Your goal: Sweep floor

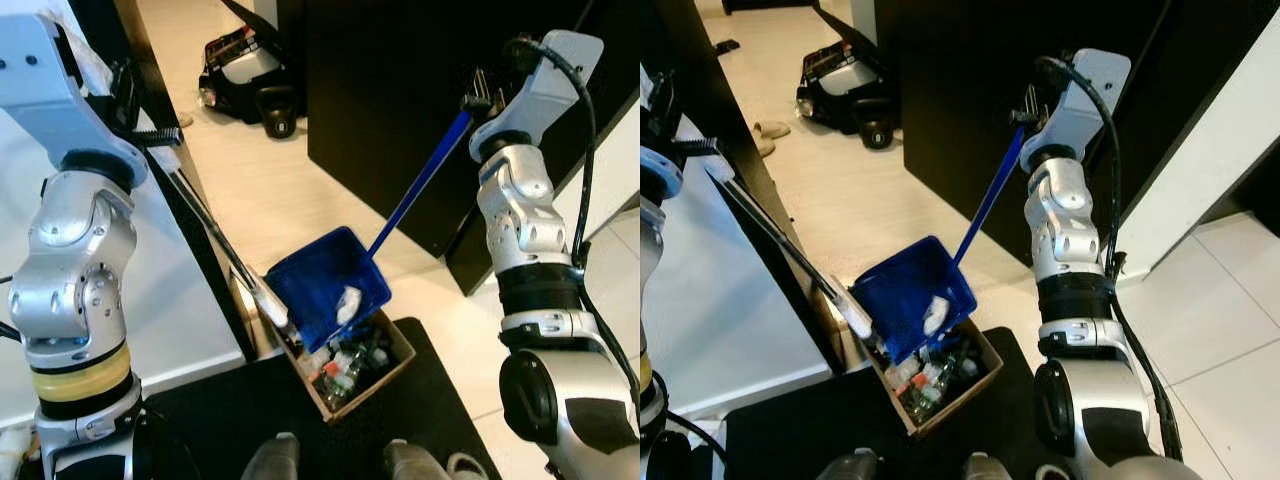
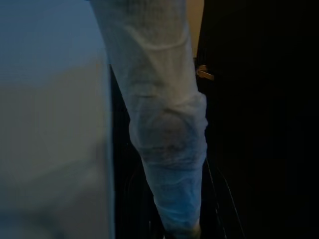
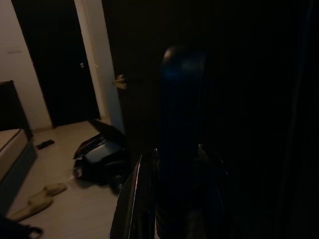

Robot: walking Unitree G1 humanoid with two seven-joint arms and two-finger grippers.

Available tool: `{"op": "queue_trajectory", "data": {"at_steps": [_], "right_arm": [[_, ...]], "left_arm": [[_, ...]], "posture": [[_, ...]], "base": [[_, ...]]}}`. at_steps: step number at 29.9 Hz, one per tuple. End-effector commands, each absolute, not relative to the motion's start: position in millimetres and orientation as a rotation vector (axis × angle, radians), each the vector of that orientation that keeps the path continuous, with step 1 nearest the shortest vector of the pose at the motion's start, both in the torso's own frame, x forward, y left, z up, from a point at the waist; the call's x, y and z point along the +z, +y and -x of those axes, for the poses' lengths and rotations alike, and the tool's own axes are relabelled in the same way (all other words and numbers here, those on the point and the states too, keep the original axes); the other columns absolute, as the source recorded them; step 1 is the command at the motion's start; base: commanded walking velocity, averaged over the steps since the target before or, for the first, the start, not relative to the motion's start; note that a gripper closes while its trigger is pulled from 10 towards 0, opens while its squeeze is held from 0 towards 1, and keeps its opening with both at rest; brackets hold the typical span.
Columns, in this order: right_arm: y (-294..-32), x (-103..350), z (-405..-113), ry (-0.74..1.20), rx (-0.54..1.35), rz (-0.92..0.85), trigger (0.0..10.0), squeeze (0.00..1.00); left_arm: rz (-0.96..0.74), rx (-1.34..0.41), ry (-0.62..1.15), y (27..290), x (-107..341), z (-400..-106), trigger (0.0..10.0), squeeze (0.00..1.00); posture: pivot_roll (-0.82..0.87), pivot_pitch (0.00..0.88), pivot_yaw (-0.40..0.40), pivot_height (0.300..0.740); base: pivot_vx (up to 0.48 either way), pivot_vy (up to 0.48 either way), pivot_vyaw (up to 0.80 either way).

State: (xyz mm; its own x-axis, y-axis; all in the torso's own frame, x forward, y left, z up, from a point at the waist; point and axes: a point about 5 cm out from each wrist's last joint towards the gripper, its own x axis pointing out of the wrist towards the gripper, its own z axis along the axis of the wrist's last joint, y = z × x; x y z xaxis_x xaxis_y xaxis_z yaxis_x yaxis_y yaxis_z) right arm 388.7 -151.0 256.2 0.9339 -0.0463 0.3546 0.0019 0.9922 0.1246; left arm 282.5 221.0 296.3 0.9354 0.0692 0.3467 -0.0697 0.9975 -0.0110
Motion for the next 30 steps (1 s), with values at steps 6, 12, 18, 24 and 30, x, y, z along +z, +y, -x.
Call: {"op": "queue_trajectory", "data": {"at_steps": [6,12,18,24,30], "right_arm": [[-121.0,275.8,-382.7,-0.568,0.089,0.114,10.0,0.00],[-108.3,273.6,-378.4,-0.612,0.149,0.192,10.0,0.00],[-92.4,267.0,-372.0,-0.652,0.241,0.251,10.0,0.00],[-81.3,265.1,-368.0,-0.714,0.290,0.348,10.0,0.00],[-74.6,264.2,-364.5,-0.752,0.306,0.383,10.0,0.00]], "left_arm": [[-0.072,0.117,-0.368,225.4,296.0,-275.6,10.0,0.00],[-0.070,0.116,-0.365,224.7,294.4,-275.1,10.0,0.00],[-0.069,0.114,-0.363,224.0,293.6,-274.5,10.0,0.00],[-0.068,0.113,-0.360,222.9,292.7,-274.7,10.0,0.00],[-0.064,0.112,-0.358,221.6,290.8,-274.6,10.0,0.00]], "posture": [[0.13,0.047,-0.001,0.740],[0.13,0.047,-0.003,0.740],[0.13,0.053,-0.002,0.740],[0.13,0.060,-0.004,0.740],[0.13,0.061,-0.008,0.740]], "base": [[0.000,0.000,0.00],[0.000,0.000,0.00],[0.000,0.000,0.00],[0.000,0.000,0.00],[0.000,0.000,0.00]]}}
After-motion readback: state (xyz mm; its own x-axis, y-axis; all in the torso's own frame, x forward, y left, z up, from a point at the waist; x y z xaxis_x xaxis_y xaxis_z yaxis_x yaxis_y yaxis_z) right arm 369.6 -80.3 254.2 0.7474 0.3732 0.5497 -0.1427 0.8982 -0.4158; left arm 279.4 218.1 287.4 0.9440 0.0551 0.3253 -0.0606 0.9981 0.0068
